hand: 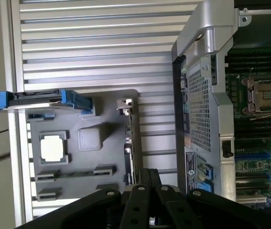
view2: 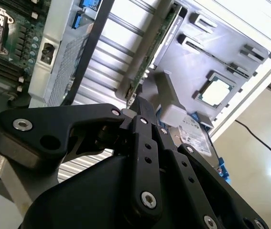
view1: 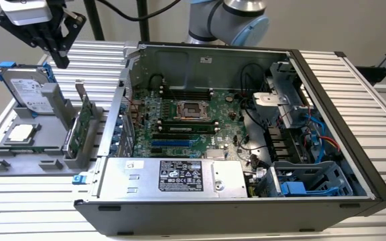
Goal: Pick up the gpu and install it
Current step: 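Reach for the gpu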
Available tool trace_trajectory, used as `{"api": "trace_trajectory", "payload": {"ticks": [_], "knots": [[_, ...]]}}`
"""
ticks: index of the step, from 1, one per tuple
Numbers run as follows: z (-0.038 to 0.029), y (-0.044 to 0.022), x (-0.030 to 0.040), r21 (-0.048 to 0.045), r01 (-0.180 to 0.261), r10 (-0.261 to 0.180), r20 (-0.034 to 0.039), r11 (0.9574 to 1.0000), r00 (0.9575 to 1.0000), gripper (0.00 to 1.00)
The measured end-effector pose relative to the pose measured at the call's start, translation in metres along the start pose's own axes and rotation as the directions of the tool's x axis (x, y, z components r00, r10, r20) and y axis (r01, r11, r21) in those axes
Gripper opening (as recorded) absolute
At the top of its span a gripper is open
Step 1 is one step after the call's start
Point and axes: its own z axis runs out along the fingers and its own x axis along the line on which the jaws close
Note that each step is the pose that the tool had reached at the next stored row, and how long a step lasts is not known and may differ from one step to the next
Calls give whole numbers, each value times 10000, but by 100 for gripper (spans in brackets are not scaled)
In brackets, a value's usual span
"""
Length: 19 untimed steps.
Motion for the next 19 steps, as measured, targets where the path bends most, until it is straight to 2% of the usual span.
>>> {"api": "trace_trajectory", "payload": {"ticks": [19], "knots": [[-4, -13, 177, 1, 0, 0, -1, 10000, 10000, 0]]}}
